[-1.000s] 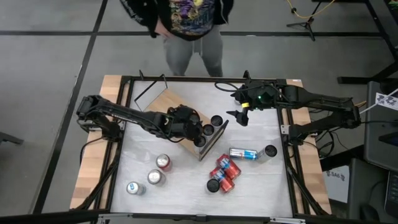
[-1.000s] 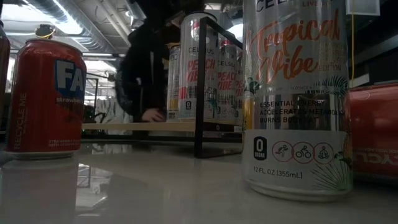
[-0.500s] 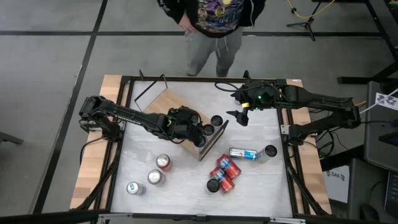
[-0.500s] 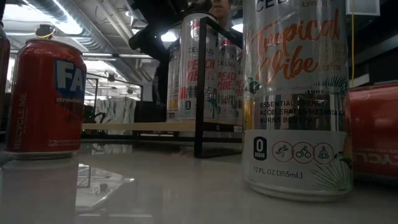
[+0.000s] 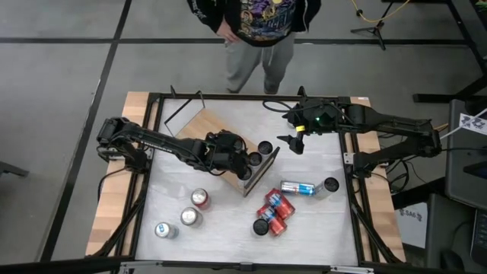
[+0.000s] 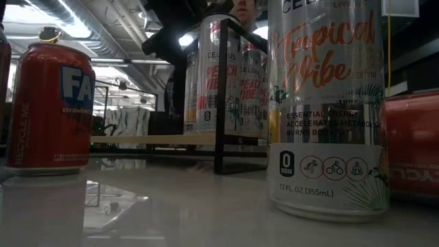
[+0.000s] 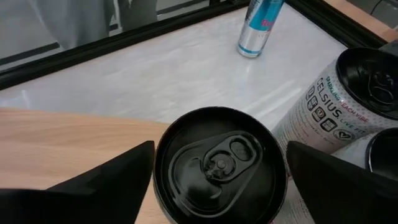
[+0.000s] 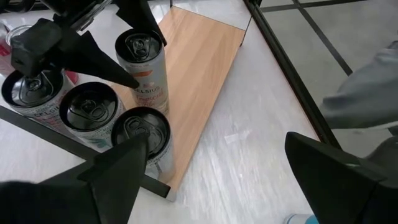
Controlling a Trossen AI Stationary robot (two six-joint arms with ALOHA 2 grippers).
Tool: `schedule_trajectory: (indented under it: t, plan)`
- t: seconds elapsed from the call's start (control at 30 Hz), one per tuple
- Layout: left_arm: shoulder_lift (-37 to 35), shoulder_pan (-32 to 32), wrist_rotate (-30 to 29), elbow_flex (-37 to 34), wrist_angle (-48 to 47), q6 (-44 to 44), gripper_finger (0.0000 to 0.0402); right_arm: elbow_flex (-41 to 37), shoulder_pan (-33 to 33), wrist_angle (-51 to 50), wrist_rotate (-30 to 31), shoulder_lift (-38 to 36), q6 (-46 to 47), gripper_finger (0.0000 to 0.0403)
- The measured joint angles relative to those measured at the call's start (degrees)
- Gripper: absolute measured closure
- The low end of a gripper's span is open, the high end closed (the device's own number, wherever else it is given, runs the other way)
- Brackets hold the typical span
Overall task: Place canned beverage on shelf
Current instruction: Put the top left white-yellow soda can on the shelf
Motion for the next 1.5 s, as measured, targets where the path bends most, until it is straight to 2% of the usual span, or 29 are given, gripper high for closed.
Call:
schedule_trajectory:
  t: [0.47, 0.6, 1.5]
  plan:
    - [0.11, 0.0, 0.82, -0.07, -0.22, 0.29, 0.0133, 0.0, 0.0, -0.01, 0.02, 0.0, 0.01, 0.0029]
    - [-0.11, 0.02, 1.9, -0.07, 0.06, 2.92, 0.0149, 0.0, 0.0, -0.01, 0.02, 0.0, 0.01, 0.0029]
    - [-5.26, 2.74, 10.92, -0.07, 3.34, 27.31, 0.0156, 0.0, 0.01, -0.03, 0.07, 0.0, -0.01, 0.0029]
